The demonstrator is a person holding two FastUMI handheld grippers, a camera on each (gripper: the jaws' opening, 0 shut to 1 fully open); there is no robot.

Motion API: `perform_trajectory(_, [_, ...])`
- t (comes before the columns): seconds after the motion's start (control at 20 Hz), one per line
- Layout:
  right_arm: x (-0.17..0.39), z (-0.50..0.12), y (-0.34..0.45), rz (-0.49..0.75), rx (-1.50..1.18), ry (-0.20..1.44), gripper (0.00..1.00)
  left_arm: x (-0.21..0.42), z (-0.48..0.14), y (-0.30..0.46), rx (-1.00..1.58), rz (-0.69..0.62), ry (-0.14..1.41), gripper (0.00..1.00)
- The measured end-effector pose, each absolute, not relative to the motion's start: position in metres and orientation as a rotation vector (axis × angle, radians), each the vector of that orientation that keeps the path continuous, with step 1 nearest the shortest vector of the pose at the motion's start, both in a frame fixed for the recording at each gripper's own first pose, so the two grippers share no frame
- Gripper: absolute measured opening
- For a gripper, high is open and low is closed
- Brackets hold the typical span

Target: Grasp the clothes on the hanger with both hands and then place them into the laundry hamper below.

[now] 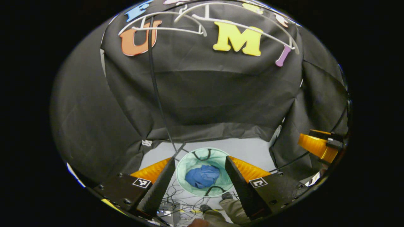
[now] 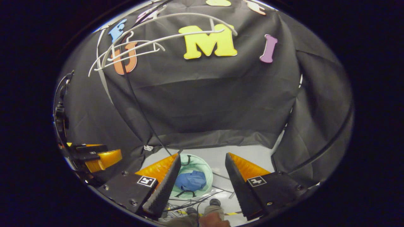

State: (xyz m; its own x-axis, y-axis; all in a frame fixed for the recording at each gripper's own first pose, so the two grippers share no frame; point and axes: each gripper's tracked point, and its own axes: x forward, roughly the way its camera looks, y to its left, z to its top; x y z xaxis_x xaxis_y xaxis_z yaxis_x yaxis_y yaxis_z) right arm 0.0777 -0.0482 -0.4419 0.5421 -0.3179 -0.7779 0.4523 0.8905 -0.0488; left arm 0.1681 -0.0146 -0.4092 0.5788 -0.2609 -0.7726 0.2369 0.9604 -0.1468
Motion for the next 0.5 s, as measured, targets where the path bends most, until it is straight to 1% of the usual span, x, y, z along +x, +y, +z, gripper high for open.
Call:
perform_trajectory(0.05, [0.074, -0.43, -0.047, -0.474, 0.173, 0.867, 0.9, 0.168, -0.396, -0.017, -0.032, -0.297, 0.876, 0.97])
perform_trajectory(0.1, [0.071, -0.414, -0.046, -0.491, 0.175, 0.836, 0.9, 0.169, -0.381, -0.019, -0.036, -0.302, 0.835, 1.0])
perform_trajectory(0.15, [0.067, -0.398, -0.048, -0.503, 0.168, 0.806, 0.9, 0.168, -0.364, -0.019, -0.04, -0.305, 0.789, 0.97])
perform_trajectory(0.25, [0.059, -0.361, -0.056, -0.523, 0.137, 0.72, 0.9, 0.167, -0.325, -0.018, -0.045, -0.305, 0.699, 0.97])
perform_trajectory(0.35, [0.053, -0.322, -0.058, -0.524, 0.114, 0.629, 0.9, 0.161, -0.284, -0.016, -0.059, -0.292, 0.609, 0.97])
perform_trajectory(0.5, [0.041, -0.27, -0.055, -0.494, 0.084, 0.505, 0.91, 0.141, -0.224, -0.014, -0.089, -0.27, 0.49, 0.97])
